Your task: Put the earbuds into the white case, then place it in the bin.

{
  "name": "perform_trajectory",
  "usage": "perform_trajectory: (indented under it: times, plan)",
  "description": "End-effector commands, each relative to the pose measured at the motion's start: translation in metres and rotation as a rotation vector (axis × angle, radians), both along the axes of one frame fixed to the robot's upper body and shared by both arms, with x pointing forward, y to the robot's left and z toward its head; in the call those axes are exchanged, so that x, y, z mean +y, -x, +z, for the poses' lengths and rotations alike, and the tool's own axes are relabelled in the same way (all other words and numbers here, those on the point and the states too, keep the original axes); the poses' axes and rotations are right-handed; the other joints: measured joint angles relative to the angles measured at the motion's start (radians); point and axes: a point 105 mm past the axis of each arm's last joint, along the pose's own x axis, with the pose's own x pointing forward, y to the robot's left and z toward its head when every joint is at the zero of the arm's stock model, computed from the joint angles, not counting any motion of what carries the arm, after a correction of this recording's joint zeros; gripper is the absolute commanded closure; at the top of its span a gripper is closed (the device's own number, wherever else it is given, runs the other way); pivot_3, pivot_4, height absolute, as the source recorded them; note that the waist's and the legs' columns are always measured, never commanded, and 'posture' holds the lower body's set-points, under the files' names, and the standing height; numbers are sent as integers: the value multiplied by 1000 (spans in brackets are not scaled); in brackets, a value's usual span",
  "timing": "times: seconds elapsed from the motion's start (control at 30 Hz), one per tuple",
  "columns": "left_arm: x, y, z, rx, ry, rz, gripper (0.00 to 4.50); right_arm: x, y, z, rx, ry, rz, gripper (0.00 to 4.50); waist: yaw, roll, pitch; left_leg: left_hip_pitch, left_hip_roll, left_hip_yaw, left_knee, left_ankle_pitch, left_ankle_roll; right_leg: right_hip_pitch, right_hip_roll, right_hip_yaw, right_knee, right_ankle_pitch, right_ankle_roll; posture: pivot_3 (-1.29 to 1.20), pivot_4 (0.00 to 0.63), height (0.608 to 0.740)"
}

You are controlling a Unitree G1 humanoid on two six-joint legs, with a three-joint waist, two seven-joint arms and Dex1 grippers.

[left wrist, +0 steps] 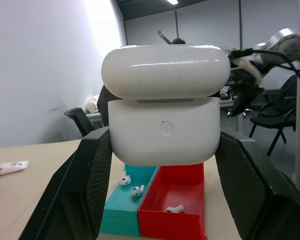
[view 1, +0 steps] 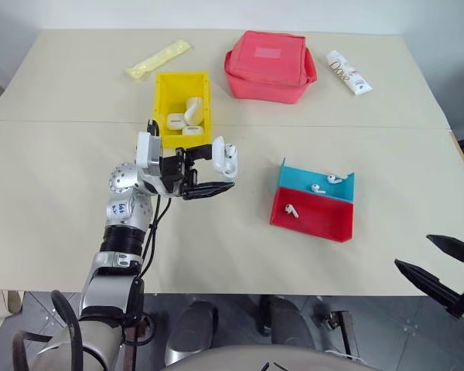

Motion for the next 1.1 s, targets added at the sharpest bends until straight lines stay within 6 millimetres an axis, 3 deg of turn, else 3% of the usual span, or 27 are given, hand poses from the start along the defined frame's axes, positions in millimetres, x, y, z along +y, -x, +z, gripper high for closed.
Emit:
perform_trajectory:
  times: [0.03, 0.13, 0.3, 0.53, 0.63, 0.73, 1.1]
  plan:
    - [2, 3, 3, -26, 9, -15, 1756, 8, -5, 12, -58, 32, 41, 26, -3, 0, 0, 0, 0, 0, 0, 0, 0, 0, 0, 0, 0, 0, 0, 0, 150, 740]
    - [2, 2, 5, -37, 15, -1, 1756, 14, -17, 16, -63, 51, 87, 26, -5, 0, 0, 0, 1, -1, -2, 0, -1, -2, 0, 0, 0, 0, 0, 0, 150, 740]
    - [2, 3, 5, -47, 30, 21, 1756, 25, -56, 26, -39, 122, 173, 26, -6, 0, 0, 0, 0, 0, -1, 1, -2, -2, 1, -2, 1, 0, 0, 0, 150, 740]
    - [-5, 11, 0, -44, 59, 34, 1756, 24, -112, 21, 163, 252, 166, 26, -4, -1, 1, -2, 0, -3, 1, 1, -2, -2, 0, -2, 0, 0, -1, 0, 150, 740]
    - [-8, 15, -1, -43, 67, 36, 1756, 22, -136, 24, 165, 293, 139, 694, -5, 0, 1, -4, 0, -3, 4, 1, -2, -2, -1, -2, 1, 0, -1, 0, 150, 740]
    - [-9, 17, -2, -40, 76, 42, 1756, 30, -153, 24, 184, 330, 193, 1661, -8, 1, 1, -4, 0, -3, 4, 1, -2, -3, -1, -2, 1, 0, -1, 0, 150, 740]
    - [-11, 24, -5, -32, 92, 55, 1756, 39, -206, 25, 245, 476, 213, 1661, -19, 1, 2, -5, 0, -2, 4, 2, -3, -4, 0, -4, 2, 0, 0, 0, 150, 740]
